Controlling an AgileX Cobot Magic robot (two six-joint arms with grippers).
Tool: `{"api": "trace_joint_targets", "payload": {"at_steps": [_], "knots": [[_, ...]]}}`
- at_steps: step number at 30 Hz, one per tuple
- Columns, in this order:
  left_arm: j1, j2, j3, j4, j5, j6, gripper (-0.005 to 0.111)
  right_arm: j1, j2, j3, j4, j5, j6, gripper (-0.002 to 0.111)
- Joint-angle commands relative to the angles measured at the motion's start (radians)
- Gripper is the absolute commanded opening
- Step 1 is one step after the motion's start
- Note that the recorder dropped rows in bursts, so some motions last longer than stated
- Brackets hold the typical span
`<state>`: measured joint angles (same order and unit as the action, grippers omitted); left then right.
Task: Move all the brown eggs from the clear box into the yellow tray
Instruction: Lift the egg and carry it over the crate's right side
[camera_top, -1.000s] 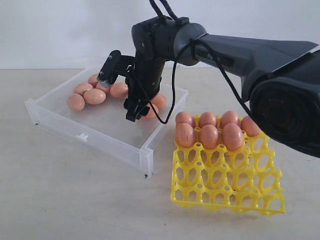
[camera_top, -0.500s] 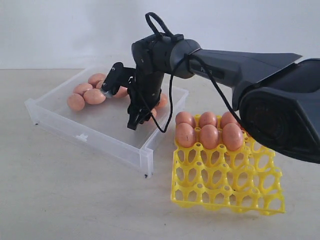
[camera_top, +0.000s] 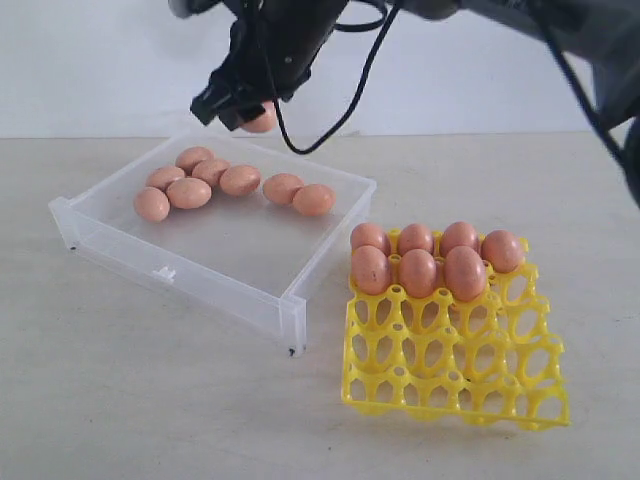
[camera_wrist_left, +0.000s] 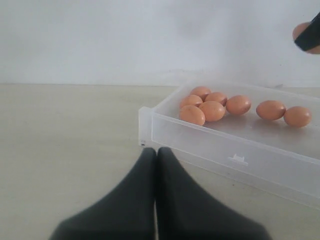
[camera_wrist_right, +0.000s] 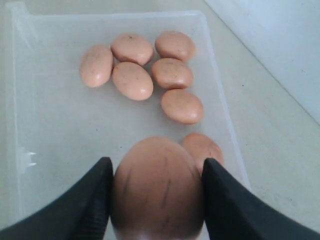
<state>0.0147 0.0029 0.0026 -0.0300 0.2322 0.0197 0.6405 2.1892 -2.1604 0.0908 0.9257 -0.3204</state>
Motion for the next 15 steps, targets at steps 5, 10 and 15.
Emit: {"api": "trace_joint_targets", "payload": {"at_steps": [5,10,15], "knots": [[-0.004,-0.003,-0.003,-0.005,0.0,0.001,-0.004,-0.004,-0.169,0.331,0.123,-0.236,0.111,0.0],[-0.004,-0.003,-0.003,-0.005,0.0,0.001,-0.004,-0.004,-0.462,0.942,0.148,-0.865,0.107,0.0],[-0.004,-0.003,-0.003,-0.005,0.0,0.001,-0.004,-0.058,-0.763,1.445,0.249,-1.362,0.144,0.0]]}}
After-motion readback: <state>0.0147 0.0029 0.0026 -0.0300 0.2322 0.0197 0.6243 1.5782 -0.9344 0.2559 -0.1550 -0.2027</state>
